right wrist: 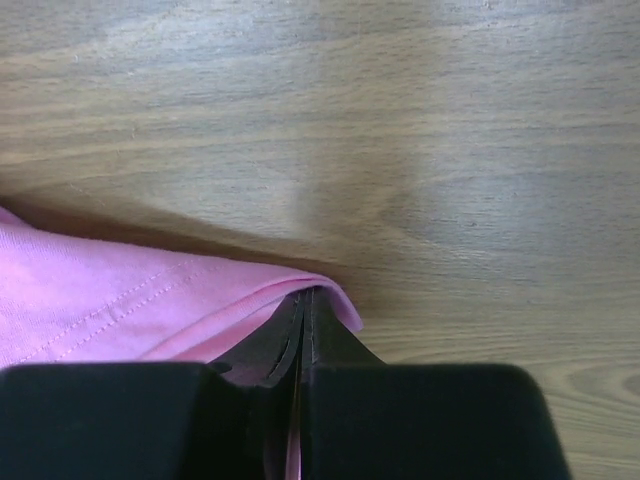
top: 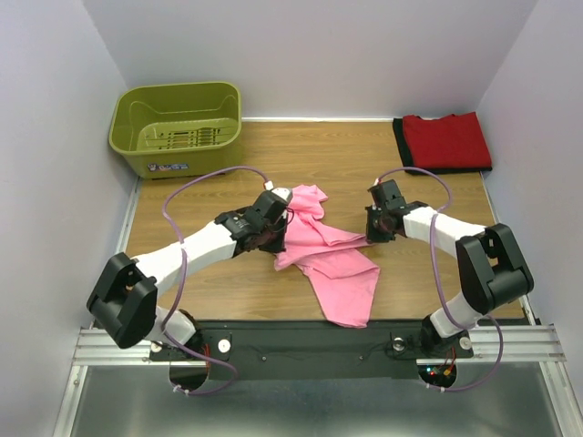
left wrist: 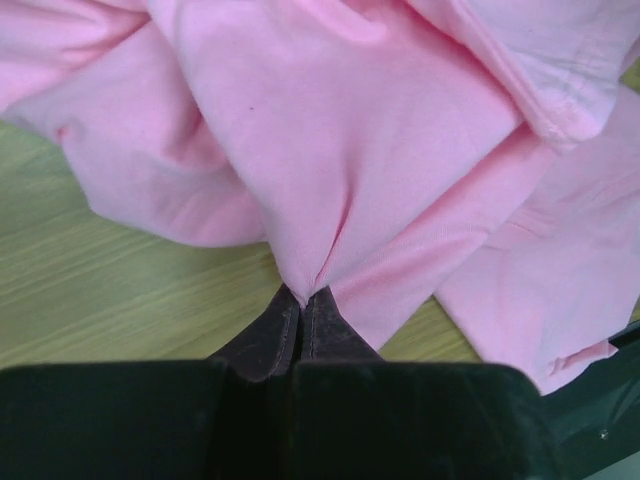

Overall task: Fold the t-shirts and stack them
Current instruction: Flatten the tshirt out

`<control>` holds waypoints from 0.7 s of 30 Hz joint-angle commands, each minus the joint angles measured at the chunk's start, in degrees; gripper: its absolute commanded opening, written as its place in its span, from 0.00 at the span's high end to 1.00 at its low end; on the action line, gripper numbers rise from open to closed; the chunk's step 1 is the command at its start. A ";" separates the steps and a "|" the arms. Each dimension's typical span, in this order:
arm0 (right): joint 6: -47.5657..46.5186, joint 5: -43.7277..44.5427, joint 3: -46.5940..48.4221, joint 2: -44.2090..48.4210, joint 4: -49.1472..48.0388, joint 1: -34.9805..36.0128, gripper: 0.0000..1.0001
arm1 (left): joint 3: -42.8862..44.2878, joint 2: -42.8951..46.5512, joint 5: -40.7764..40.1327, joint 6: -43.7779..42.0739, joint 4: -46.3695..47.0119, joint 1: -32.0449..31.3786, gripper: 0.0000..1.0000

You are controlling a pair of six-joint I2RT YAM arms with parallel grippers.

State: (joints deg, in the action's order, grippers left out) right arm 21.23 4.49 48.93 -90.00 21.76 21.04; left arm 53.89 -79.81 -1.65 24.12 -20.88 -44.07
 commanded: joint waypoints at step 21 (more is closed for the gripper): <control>0.47 -9.33 -0.85 15.63 2.85 -1.70 0.69 | 25.38 -21.70 -18.38 -28.60 6.64 13.66 0.69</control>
State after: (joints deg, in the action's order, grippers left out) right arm 21.41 -4.16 48.62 -79.11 24.25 19.38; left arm 73.45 -102.83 -13.17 2.20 -18.59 -34.20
